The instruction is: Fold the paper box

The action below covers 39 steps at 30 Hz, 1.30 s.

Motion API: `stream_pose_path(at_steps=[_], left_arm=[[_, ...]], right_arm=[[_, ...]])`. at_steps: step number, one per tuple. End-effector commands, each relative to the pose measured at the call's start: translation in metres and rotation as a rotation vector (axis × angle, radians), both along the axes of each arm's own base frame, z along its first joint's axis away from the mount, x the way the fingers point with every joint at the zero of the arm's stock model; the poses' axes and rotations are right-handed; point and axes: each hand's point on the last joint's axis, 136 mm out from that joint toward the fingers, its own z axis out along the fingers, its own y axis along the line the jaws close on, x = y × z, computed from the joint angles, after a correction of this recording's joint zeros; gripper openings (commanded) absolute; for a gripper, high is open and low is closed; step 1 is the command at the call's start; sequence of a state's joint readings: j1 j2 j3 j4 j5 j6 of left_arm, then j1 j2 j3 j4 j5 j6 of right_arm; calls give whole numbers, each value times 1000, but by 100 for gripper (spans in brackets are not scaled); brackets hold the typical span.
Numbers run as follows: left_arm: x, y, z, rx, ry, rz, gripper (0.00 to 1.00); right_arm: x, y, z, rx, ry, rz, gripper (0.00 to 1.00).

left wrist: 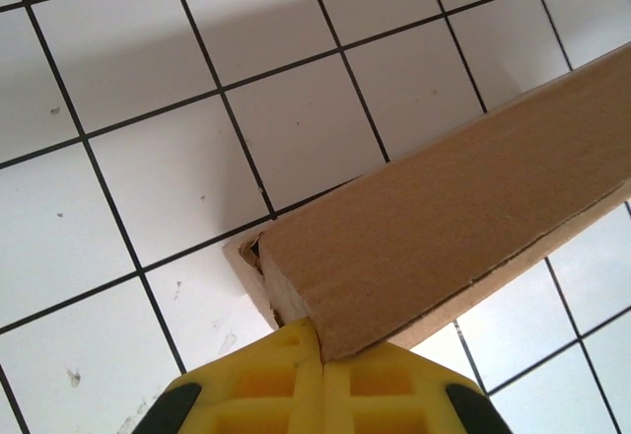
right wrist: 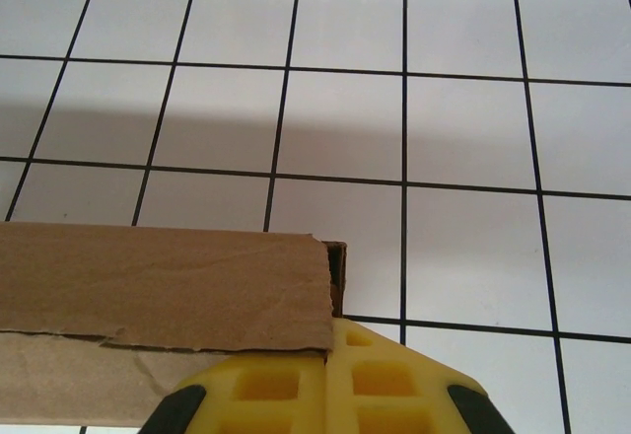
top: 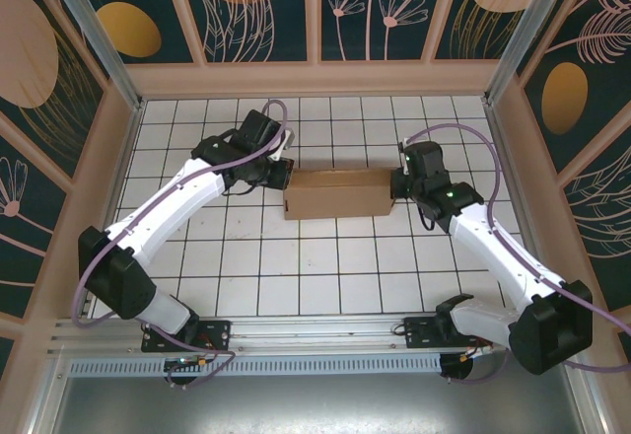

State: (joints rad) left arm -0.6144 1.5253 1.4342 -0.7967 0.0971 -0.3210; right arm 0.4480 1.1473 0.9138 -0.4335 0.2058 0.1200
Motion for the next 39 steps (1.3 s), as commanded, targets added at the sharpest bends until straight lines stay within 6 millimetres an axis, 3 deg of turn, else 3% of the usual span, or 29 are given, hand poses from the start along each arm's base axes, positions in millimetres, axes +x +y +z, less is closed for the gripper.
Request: stream_pose_path(at_steps=[1, 4, 10, 17, 24, 31, 39], left_arm=[[-16, -24, 19, -136, -3, -72, 0], [-18, -25, 15, -143, 14, -69, 0], [-22, -20, 31, -117, 2, -81, 0], [-44, -14, 5, -95, 109, -112, 0], [-34, -18, -6, -158, 82, -31, 0], [-24, -23, 19, -237, 28, 16, 0], [-43, -24, 34, -207, 84, -91, 0]], right_arm=[[-19, 14, -14, -20, 79, 91, 0], [-21, 16, -20, -27, 88, 96, 0], [-24, 19, -21, -109, 59, 139, 0], [-27, 23, -18, -115, 34, 153, 0], [-28, 27, -23, -111, 36, 163, 0], [-32, 31, -27, -117, 51, 181, 0], [-35, 30, -30, -145, 52, 199, 0]])
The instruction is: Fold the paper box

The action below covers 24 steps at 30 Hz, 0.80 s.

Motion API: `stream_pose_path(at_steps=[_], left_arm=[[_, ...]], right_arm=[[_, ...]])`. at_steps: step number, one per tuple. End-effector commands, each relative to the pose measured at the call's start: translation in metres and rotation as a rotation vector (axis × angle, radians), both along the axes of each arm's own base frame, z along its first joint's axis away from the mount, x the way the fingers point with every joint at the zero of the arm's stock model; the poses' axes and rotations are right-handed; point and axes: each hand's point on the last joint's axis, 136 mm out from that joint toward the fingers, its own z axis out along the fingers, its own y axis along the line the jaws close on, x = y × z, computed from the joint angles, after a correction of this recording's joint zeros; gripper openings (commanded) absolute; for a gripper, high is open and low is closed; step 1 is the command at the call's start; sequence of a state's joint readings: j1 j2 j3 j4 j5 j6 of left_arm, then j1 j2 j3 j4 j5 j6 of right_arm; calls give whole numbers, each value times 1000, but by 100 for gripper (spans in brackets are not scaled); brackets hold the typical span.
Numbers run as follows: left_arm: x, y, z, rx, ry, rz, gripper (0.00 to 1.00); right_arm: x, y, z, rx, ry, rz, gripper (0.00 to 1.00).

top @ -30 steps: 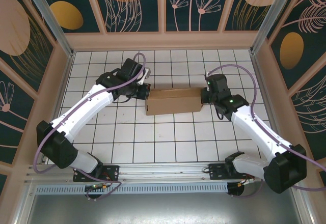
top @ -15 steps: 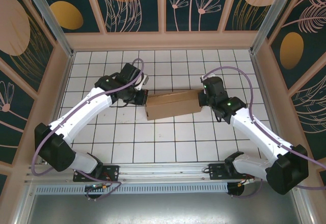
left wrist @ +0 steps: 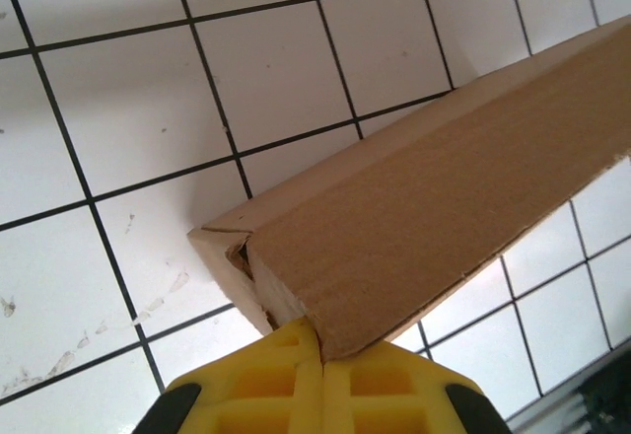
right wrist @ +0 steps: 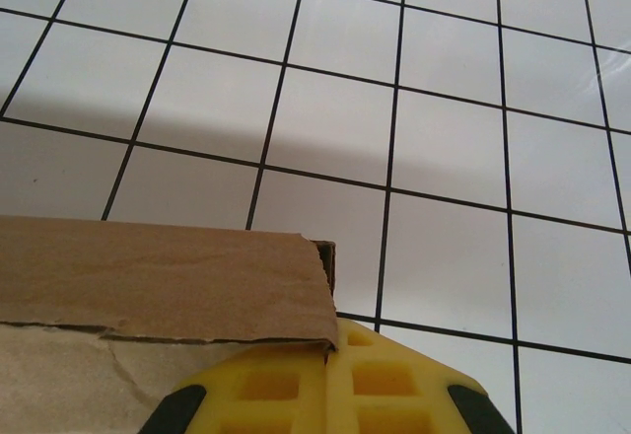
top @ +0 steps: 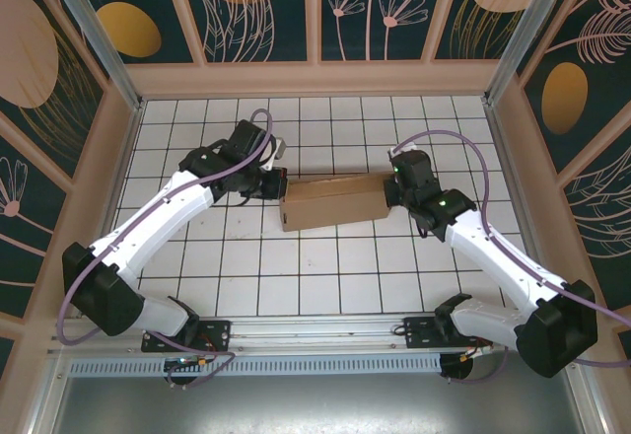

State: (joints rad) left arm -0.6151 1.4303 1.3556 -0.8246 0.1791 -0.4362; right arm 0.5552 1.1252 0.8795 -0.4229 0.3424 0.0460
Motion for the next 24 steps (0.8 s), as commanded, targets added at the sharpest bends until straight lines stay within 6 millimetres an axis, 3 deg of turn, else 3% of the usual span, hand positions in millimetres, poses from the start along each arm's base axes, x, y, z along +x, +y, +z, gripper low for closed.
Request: stream_pose_path(at_steps=[1, 9, 11, 18, 24], left_arm=[[-15, -29, 31, -116, -9, -147, 0], [-31, -33, 30, -130, 39, -229, 0], [-28, -31, 27, -125, 45, -202, 0], [0, -23, 44, -145, -48, -64, 0], [-1, -12, 25, -48, -19, -66, 0]], right_arm=[[-24, 21, -28, -15, 109, 136, 0], [-22, 23, -27, -24, 103, 145, 0], [-22, 23, -26, -27, 100, 141, 0], [-22, 28, -19, -14, 90, 130, 0], [-28, 35, 6, -60, 4, 149, 0]])
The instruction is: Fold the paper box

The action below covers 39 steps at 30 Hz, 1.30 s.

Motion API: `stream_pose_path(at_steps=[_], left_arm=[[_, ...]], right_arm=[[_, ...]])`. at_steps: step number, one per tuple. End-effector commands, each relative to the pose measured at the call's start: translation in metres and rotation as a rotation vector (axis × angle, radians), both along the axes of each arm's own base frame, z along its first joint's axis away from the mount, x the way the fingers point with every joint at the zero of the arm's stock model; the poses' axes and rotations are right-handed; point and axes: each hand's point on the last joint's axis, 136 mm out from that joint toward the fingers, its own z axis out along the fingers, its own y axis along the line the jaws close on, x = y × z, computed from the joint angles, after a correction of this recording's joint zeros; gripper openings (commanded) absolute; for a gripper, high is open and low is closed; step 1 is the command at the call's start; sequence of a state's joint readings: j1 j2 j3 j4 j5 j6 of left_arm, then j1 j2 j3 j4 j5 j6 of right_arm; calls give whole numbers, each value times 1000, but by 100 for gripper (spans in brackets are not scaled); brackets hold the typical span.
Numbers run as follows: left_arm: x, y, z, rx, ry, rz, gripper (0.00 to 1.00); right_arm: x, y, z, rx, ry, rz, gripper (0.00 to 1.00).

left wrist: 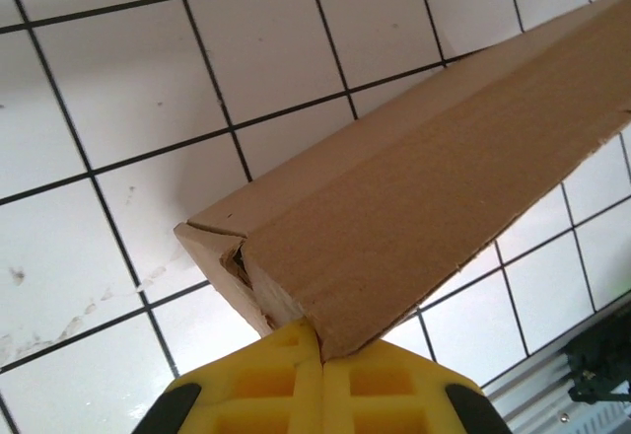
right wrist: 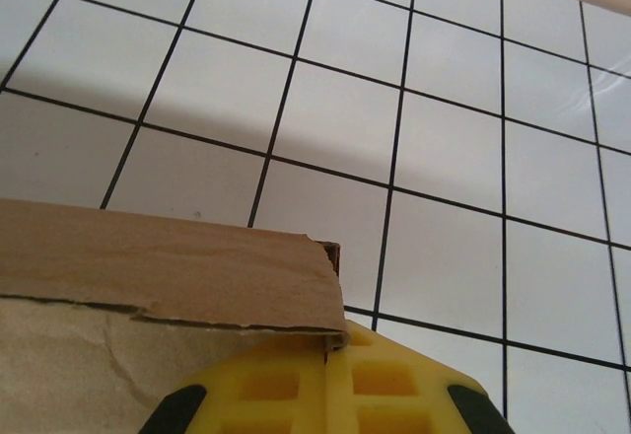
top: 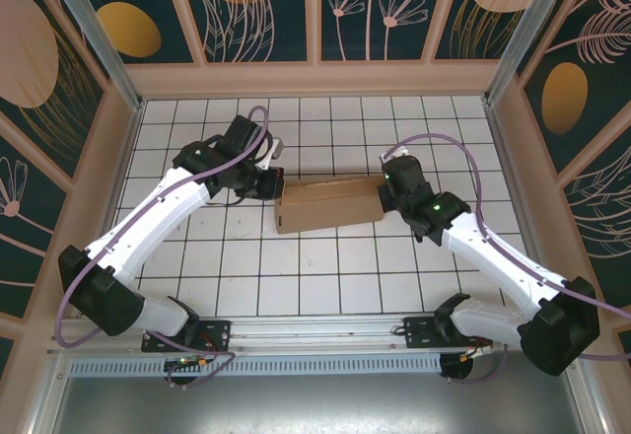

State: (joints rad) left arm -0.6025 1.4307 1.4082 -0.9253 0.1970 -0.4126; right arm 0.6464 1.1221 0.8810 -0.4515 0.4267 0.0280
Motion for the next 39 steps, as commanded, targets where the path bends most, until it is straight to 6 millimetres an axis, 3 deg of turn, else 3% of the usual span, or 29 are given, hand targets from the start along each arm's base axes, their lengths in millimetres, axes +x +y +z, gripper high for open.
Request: stream_pose_path(at_steps=[1, 5, 10, 16, 22, 29, 32, 39], left_arm=[[8, -18, 13, -55, -53, -46, 0], [-5, -12, -2, -32, 1, -63, 0], [-13, -10, 2, -65, 8, -46, 0], [-18, -8, 4, -97, 30, 0, 0], [-13, -20, 19, -181, 21, 19, 0], [-7, -21, 8, -155, 32, 29, 0], [-4, -13, -3, -87, 24, 34, 0], [1, 3, -8, 3, -27, 43, 0]], right_arm=[[-17, 24, 11, 6, 6, 109, 0], [-19, 22, 30, -31, -68, 104, 0], [-26, 27, 43, -15, -152, 131, 0], [-36, 31, 34, -9, -184, 152, 0], [-42, 39, 23, 11, -175, 174, 0], [-45, 42, 13, 2, -160, 190, 0], [-45, 40, 10, -13, -158, 191, 0], [-44, 38, 9, -33, -161, 187, 0]])
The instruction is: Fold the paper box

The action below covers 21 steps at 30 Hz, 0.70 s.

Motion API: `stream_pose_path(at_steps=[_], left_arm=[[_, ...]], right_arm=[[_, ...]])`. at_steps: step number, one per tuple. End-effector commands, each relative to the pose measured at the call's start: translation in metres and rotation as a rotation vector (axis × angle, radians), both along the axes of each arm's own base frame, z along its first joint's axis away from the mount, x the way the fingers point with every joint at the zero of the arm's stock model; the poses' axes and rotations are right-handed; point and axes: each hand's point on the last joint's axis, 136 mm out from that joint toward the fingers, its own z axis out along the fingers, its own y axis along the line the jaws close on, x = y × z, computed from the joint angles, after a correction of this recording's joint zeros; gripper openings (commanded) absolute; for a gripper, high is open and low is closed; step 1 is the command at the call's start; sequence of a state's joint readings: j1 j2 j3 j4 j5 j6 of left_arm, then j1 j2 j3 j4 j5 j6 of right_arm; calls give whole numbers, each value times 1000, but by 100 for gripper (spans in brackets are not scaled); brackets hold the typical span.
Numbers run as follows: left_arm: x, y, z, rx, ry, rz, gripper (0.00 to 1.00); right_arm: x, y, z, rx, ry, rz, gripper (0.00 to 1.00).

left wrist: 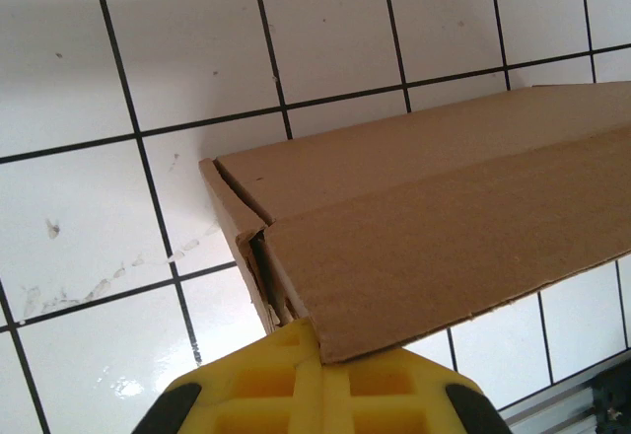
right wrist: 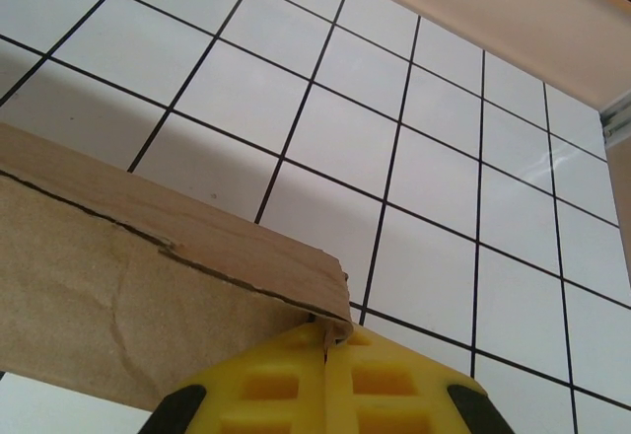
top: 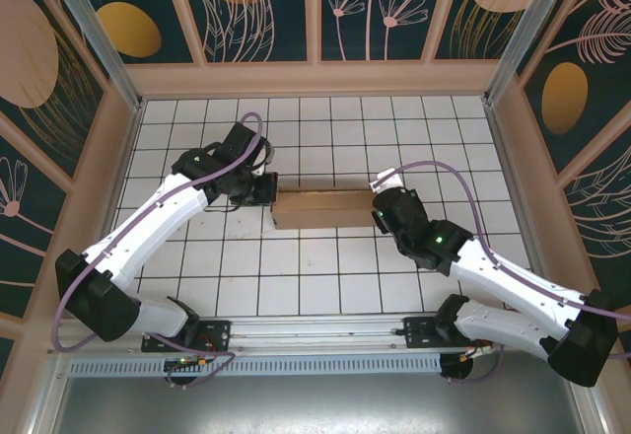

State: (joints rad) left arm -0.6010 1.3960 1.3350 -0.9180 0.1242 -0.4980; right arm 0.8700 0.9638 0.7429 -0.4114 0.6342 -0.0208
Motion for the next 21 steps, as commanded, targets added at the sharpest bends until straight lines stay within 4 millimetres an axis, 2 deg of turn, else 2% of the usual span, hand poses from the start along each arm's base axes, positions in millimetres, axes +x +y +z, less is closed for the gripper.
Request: stream_pose_path(at_steps=[1, 7, 12, 21], left_arm=[[4, -14, 6, -28, -53, -72, 0], [5, -1, 2, 54, -68, -75, 0], [8, 2, 6, 71, -88, -78, 0], [10, 4, -1, 105, -87, -95, 0]], right_arm=[[-3, 26, 3, 61, -9, 92, 0], [-2, 28, 1, 54, 0, 92, 0], [-2, 29, -2, 45, 12, 93, 0], [0, 31, -3, 32, 21, 97, 0]])
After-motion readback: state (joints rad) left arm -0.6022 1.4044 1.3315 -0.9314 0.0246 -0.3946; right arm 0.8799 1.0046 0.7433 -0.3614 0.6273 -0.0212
